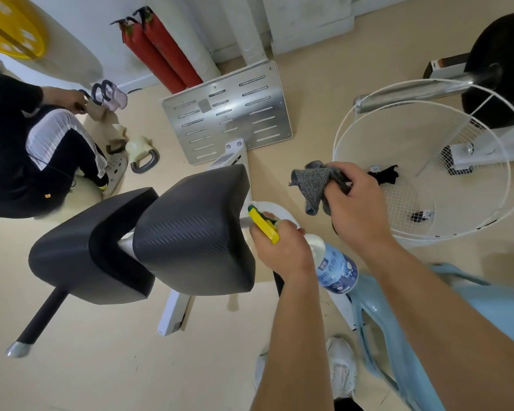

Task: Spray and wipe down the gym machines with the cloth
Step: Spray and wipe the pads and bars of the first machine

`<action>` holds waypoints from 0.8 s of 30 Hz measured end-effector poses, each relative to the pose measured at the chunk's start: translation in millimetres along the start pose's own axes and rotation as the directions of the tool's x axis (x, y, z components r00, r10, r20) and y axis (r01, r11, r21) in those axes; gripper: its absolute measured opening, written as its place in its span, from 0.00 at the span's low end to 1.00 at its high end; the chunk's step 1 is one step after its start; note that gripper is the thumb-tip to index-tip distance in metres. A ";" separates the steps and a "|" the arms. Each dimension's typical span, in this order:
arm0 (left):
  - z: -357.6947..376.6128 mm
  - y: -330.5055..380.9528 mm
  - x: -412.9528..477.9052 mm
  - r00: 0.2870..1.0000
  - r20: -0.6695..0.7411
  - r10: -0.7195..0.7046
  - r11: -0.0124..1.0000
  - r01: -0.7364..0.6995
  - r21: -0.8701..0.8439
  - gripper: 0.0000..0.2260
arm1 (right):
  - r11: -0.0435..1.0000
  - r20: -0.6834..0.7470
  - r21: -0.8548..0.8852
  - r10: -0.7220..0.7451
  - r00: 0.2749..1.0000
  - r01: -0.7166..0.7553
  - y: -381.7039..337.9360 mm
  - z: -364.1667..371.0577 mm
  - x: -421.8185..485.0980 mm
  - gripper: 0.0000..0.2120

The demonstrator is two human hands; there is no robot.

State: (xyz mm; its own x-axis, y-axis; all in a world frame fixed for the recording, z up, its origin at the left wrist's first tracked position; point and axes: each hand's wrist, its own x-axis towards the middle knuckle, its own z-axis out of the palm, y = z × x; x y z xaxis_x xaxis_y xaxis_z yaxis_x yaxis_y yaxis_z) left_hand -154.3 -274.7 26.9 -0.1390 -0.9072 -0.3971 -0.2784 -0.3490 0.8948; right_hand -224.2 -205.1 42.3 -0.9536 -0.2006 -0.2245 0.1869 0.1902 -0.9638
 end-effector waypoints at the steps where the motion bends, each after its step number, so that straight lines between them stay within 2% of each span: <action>1: 3.1 1.8 5.8 1.000 0.004 -0.014 1.000 0.014 -0.001 0.12 | 1.000 -0.002 0.001 0.005 1.000 -0.005 0.6 0.8 1.9 0.10; 8: 11.7 13.2 33.6 0.994 0.006 -0.105 0.991 0.105 0.080 0.07 | 0.999 0.003 -0.011 0.047 0.999 -0.047 4.0 6.7 11.1 0.10; 10: 10.5 20.5 25.0 0.991 0.074 -0.114 0.984 0.102 0.144 0.07 | 0.998 -0.004 0.006 0.063 0.998 -0.063 1.6 8.2 12.8 0.10; 14: 1.6 51.1 2.1 0.941 0.329 -0.074 0.984 0.015 0.178 0.10 | 0.997 -0.042 0.027 0.073 0.996 -0.072 -17.0 8.2 13.6 0.10; 16: -4.5 81.0 -3.2 0.883 0.468 -0.037 0.982 -0.056 0.182 0.12 | 0.992 -0.101 0.066 0.113 0.988 -0.107 -29.2 4.1 17.9 0.13; 19: -15.5 144.8 -2.1 0.751 0.656 0.074 0.964 -0.222 0.145 0.16 | 0.960 -0.156 0.213 0.219 0.963 -0.184 -45.4 4.0 25.3 0.22; 22: -29.8 211.0 9.6 0.641 0.749 0.166 0.906 -0.399 0.140 0.17 | 0.949 -0.026 0.235 0.223 0.975 -0.211 -56.7 29.8 18.7 0.18; 24: -36.9 246.4 20.3 0.556 0.807 0.197 0.848 -0.509 0.143 0.22 | 0.955 0.066 0.178 0.230 0.971 -0.238 -54.1 65.2 3.3 0.20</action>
State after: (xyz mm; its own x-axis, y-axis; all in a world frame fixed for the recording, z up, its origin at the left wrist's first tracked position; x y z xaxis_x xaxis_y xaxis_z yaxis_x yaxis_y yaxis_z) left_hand -190.6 -387.7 246.9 -0.8996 -0.3835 -0.2090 -0.3017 0.1997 0.9322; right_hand -222.1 -278.7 84.3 -0.8674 -0.2142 -0.4492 0.4476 0.0588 -0.8923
